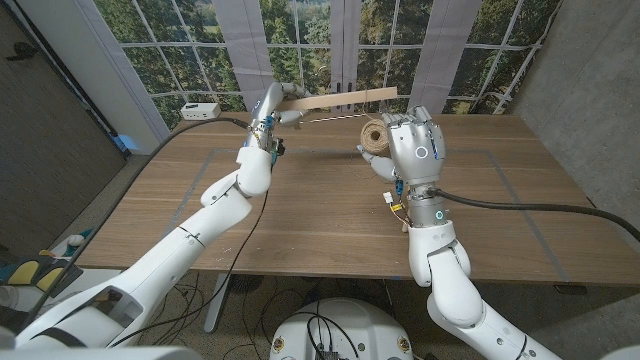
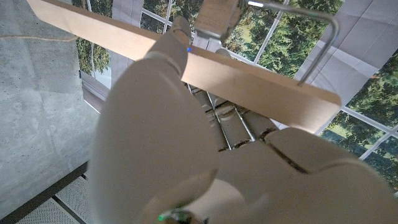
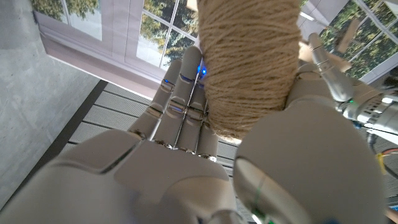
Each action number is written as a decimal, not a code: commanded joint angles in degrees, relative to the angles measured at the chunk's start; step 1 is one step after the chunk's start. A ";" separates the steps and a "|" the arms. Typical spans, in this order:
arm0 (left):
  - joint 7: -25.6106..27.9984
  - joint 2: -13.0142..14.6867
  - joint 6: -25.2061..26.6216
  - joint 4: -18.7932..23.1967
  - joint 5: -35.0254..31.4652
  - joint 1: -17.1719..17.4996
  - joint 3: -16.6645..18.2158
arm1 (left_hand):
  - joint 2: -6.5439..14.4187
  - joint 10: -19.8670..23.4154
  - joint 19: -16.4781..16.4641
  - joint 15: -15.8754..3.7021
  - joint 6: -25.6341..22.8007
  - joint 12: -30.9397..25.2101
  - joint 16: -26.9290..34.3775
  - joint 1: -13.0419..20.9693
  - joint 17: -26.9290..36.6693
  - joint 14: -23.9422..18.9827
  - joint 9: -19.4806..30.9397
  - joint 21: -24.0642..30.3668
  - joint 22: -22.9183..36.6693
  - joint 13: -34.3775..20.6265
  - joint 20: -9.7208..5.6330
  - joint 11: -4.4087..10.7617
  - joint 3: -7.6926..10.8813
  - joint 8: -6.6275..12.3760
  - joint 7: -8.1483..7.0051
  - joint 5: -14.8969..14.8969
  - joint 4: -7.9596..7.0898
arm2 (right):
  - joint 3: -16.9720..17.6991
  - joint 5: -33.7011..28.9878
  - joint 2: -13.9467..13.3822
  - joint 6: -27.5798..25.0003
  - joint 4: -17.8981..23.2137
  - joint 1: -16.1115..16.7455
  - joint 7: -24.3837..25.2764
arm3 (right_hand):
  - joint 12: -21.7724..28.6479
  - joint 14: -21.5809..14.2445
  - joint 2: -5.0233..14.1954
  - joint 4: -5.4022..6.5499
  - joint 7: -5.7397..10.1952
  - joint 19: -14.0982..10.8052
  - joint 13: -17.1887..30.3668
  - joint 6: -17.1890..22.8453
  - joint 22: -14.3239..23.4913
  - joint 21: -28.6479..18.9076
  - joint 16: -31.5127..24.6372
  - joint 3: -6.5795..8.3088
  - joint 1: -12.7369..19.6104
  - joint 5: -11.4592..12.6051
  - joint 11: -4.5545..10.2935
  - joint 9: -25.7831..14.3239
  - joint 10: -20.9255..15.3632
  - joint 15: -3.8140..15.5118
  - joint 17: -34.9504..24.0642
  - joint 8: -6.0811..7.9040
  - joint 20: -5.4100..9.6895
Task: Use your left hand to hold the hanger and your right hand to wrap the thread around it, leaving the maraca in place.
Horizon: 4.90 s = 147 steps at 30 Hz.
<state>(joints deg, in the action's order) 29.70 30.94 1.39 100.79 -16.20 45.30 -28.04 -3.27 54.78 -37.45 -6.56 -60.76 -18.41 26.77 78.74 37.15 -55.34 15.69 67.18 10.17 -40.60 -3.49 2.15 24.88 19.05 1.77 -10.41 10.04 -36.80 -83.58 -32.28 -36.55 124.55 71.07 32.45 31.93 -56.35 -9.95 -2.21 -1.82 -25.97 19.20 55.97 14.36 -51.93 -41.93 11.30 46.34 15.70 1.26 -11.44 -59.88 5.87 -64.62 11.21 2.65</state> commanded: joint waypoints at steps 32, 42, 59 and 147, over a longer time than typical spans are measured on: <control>-14.48 3.77 15.89 12.01 16.43 -4.54 1.34 | 8.48 1.07 -0.67 -3.62 -3.45 0.60 -0.44 8.00 -0.23 -2.99 0.82 1.02 0.07 -0.37 -7.65 0.03 1.58 0.12 2.76 0.37 -0.74 | -1.88 18.39 -0.62 -4.89 -10.61 -3.42 -2.88 | -1.31 -2.80 19.16 0.01 6.17 0.88 7.36 6.58 -1.11 -1.72 1.61 -0.93 20.31 0.55 3.77 0.04 -4.55 7.12 -0.86 0.08 6.69; -17.58 6.38 16.78 14.68 22.12 -3.88 3.07 | 8.44 1.20 -0.71 -3.65 -3.25 0.81 -0.60 8.01 -0.28 -3.02 0.95 1.11 0.03 -0.42 -7.67 0.00 1.67 -0.05 2.84 0.40 -0.75 | -2.08 22.73 -0.72 -8.12 -13.92 -6.23 -3.97 | -1.48 -2.88 19.18 0.03 6.03 1.07 7.56 6.62 -1.34 -2.05 1.97 -1.10 20.44 0.60 3.86 0.07 -4.55 7.11 -0.94 0.07 6.59; -24.43 13.13 19.45 17.90 29.77 -3.87 4.47 | 8.40 1.10 -0.65 -3.57 -3.13 1.10 -0.82 7.98 -0.31 -3.07 1.18 1.13 -0.03 -0.77 -7.62 -0.08 1.80 -0.24 2.87 0.41 -0.77 | -2.36 30.27 -0.52 -11.81 -18.64 -14.15 -3.70 | -1.85 -3.15 19.26 0.07 5.99 1.16 7.77 6.61 -1.71 -2.71 2.47 -1.36 20.70 0.72 3.61 0.09 -4.66 7.13 -1.23 0.04 6.67; -29.59 13.80 33.00 12.27 11.42 -16.90 -11.46 | 8.55 1.11 -0.47 -3.65 -2.84 2.56 -1.46 7.91 -0.41 -3.03 1.91 1.40 -0.03 -1.76 -7.64 -0.33 2.10 -1.32 2.63 0.57 -0.75 | -5.97 10.41 -4.42 1.55 -17.70 -36.81 -3.43 | -4.07 -3.88 19.25 0.95 6.56 2.15 8.41 6.63 -2.91 -5.87 5.67 -3.10 21.31 1.04 4.43 0.03 -5.39 7.15 -2.03 0.03 7.35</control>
<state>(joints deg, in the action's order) -2.19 47.02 33.36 114.28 -0.27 29.12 -38.06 -2.44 55.47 -37.65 -6.17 -60.60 -15.95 25.41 79.58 36.63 -55.76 17.38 68.27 10.16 -42.19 -3.70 2.04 25.30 17.43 1.95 -9.42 10.45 -44.29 -68.47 -36.35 -35.63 104.83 33.65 29.65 27.41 -59.19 -10.63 -1.32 -0.68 -23.93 19.22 57.12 11.46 -57.24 -36.42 8.21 47.01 16.36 2.38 -11.33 -62.03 8.51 -66.47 10.97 2.65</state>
